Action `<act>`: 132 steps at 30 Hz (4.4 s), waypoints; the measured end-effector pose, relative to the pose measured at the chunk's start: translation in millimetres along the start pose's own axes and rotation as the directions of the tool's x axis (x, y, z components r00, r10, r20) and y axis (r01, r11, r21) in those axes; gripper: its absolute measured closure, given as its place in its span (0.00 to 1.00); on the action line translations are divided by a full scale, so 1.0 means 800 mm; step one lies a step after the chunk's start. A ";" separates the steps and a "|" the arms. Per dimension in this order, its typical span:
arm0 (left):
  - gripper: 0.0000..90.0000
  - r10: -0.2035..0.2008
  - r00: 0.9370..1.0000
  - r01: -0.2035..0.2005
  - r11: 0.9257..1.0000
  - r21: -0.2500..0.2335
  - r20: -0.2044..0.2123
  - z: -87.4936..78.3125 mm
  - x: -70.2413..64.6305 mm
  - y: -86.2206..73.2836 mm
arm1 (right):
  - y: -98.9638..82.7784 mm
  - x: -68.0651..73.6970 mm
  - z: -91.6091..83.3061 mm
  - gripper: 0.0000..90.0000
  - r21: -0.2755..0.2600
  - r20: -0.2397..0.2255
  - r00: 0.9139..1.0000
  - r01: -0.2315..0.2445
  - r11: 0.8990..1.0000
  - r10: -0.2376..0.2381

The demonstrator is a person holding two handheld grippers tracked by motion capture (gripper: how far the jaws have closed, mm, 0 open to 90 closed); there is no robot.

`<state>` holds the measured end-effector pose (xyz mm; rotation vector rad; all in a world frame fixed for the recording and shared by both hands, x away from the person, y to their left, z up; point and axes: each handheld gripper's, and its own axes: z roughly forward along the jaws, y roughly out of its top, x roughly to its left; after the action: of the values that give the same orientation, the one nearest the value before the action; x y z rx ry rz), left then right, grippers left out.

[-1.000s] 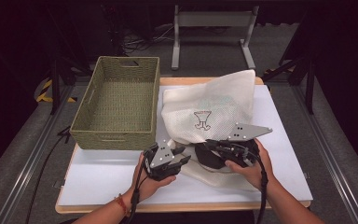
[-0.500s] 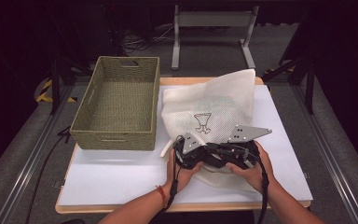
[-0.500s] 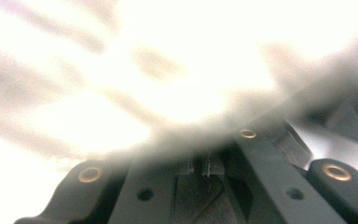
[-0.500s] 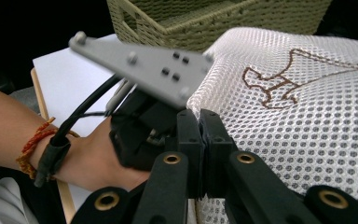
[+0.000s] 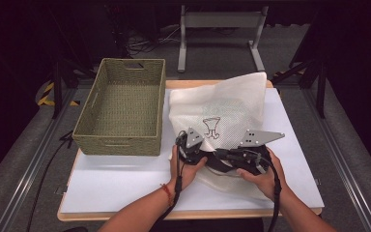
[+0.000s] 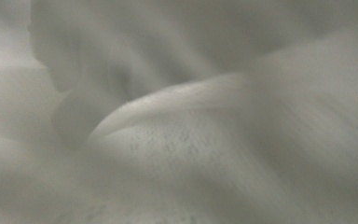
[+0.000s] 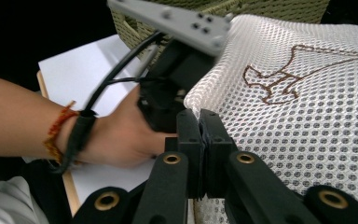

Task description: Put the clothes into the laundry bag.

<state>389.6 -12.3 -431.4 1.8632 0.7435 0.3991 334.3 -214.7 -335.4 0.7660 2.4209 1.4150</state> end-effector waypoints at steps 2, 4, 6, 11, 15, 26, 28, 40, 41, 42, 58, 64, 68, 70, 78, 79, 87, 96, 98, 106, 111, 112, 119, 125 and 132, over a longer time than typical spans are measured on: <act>0.95 0.045 0.998 -0.046 0.999 0.014 0.036 -0.031 0.002 -0.004 | 0.004 0.003 0.000 0.99 -0.003 -0.008 1.000 0.013 1.000 -0.013; 0.93 0.084 0.996 -0.085 0.996 0.017 0.032 -0.056 0.004 -0.005 | 0.007 0.005 0.000 0.99 -0.003 -0.008 1.000 0.021 1.000 -0.021; 0.85 0.148 0.989 -0.148 0.989 0.003 0.014 -0.086 0.006 -0.007 | 0.011 0.007 0.000 0.98 -0.002 0.005 0.999 0.037 0.999 -0.037; 0.70 0.157 0.987 -0.156 0.988 0.011 -0.040 -0.121 0.021 -0.014 | 0.013 0.008 0.002 0.98 0.004 -0.008 0.999 0.035 0.999 -0.035; 0.61 0.127 0.990 -0.121 0.988 0.094 -0.059 -0.122 0.035 -0.031 | 0.014 0.006 -0.001 0.98 -0.013 -0.007 1.000 0.024 1.000 -0.024; 0.90 0.017 0.997 0.001 0.972 0.234 -0.075 -0.090 0.075 -0.050 | 0.010 0.008 -0.002 0.98 -0.007 -0.004 0.999 0.049 0.999 -0.049; 0.94 0.005 0.998 0.010 0.974 0.227 -0.062 -0.091 0.079 -0.052 | 0.009 0.007 -0.001 0.98 -0.006 -0.003 0.999 0.052 0.999 -0.052; 0.94 0.164 0.982 -0.183 0.954 0.240 0.094 -0.151 0.046 -0.064 | -0.007 0.012 0.010 0.96 0.068 0.000 0.992 0.126 0.990 -0.126; 0.93 0.154 0.982 -0.176 0.953 0.247 0.109 -0.153 0.046 -0.070 | -0.012 0.013 0.014 0.95 0.089 -0.002 0.991 0.133 0.987 -0.133; 0.92 0.142 0.983 -0.168 0.952 0.256 0.116 -0.154 0.046 -0.074 | -0.017 0.014 0.017 0.95 0.114 -0.013 0.989 0.146 0.983 -0.146; 0.78 0.181 0.971 -0.220 0.933 0.284 0.158 -0.182 0.049 -0.105 | -0.068 0.000 0.048 0.90 0.315 -0.025 0.991 0.136 0.939 -0.135; 0.65 0.159 0.978 -0.186 0.958 0.220 0.134 -0.211 0.064 -0.104 | -0.082 0.002 0.046 0.91 0.323 -0.003 0.991 0.130 0.937 -0.136; 0.56 0.157 0.980 -0.178 0.965 0.195 0.119 -0.223 0.073 -0.102 | -0.079 0.003 0.034 0.92 0.316 -0.034 0.992 0.124 0.941 -0.119; 0.54 0.170 0.980 -0.188 0.960 0.208 0.099 -0.226 0.075 -0.101 | -0.074 0.005 0.028 0.89 0.300 -0.053 0.991 0.131 0.945 -0.120; 0.40 0.121 0.982 -0.150 0.966 0.212 0.144 -0.214 0.071 -0.098 | -0.076 0.007 0.024 0.96 0.317 -0.038 0.989 0.150 0.936 -0.146; 0.40 0.129 0.981 -0.158 0.964 0.213 0.146 -0.212 0.070 -0.097 | -0.081 0.005 0.030 0.98 0.337 -0.041 0.990 0.142 0.931 -0.136; 0.28 0.175 0.978 -0.193 0.963 0.190 0.110 -0.216 0.074 -0.095 | -0.083 0.004 0.009 0.91 0.244 -0.047 0.987 0.160 0.956 -0.153; 0.22 0.143 0.989 -0.146 0.980 0.133 0.035 -0.237 0.095 -0.094 | -0.078 -0.009 -0.050 0.88 0.094 0.118 0.977 0.169 0.981 -0.180; 0.21 0.121 0.992 -0.125 0.983 0.132 0.038 -0.235 0.097 -0.096 | -0.081 -0.009 -0.049 0.89 0.093 0.115 0.978 0.166 0.982 -0.176; 0.18 0.103 0.995 -0.103 0.987 0.125 0.006 -0.240 0.100 -0.098 | -0.081 -0.009 -0.055 0.82 0.077 0.144 0.970 0.185 0.980 -0.195; 0.16 0.090 0.996 -0.088 0.992 0.090 -0.020 -0.254 0.107 -0.100 | -0.081 -0.028 -0.096 0.74 -0.037 0.261 0.957 0.141 0.989 -0.126; 0.16 0.088 0.996 -0.086 0.992 0.091 -0.024 -0.255 0.108 -0.100 | -0.083 -0.034 -0.101 0.71 -0.045 0.274 0.955 0.127 0.991 -0.110; 0.15 0.124 0.990 -0.118 0.987 0.107 -0.059 -0.264 0.122 -0.100 | -0.108 -0.075 -0.112 0.55 0.022 0.414 0.903 0.116 0.993 -0.115; 0.13 0.132 0.987 -0.120 0.986 0.119 -0.095 -0.262 0.136 -0.110 | -0.140 -0.110 -0.103 0.42 0.080 0.466 0.879 0.068 0.994 -0.098; 0.11 0.079 0.987 -0.062 0.991 0.116 -0.143 -0.267 0.160 -0.123 | -0.159 -0.126 -0.098 0.31 0.037 0.456 0.890 0.012 0.999 -0.028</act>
<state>331.4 248.4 -443.5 1.9843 0.8146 0.5558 343.1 -377.9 -411.6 0.9548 2.0805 1.0396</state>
